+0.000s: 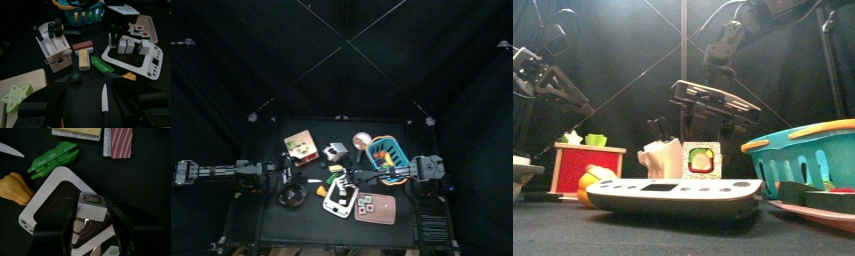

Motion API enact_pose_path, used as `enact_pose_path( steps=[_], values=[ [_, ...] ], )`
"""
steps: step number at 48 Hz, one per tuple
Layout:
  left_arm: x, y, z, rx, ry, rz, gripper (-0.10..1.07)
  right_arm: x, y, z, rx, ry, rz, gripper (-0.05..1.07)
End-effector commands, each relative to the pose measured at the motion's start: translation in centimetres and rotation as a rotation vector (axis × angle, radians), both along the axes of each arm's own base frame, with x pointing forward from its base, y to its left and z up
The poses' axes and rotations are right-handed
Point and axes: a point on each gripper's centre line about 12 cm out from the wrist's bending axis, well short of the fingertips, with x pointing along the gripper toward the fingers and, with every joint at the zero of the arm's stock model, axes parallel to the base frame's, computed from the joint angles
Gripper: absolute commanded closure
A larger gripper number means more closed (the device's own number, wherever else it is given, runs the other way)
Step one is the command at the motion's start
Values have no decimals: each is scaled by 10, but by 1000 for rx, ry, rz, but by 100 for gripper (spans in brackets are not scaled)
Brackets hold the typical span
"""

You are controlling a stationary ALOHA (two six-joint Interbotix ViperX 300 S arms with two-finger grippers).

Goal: Place sushi piece on plate

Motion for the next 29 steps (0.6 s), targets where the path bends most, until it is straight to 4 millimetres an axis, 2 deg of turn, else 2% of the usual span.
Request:
enact_pose_path(
  steps=[1,10,21,29],
  values=[
    [2,1,5,0,-14,4,5,0,-3,38,-13,-81,1,33],
    [2,1,5,2,-15,3,5,-18,5,65,-20,-75,10,33],
    [3,1,9,8,-26,1,5,-50,49,85,18,-52,86,33],
    [5,1,13,11,-43,1,5,-77,82,79,69,-10,99,33]
  ],
)
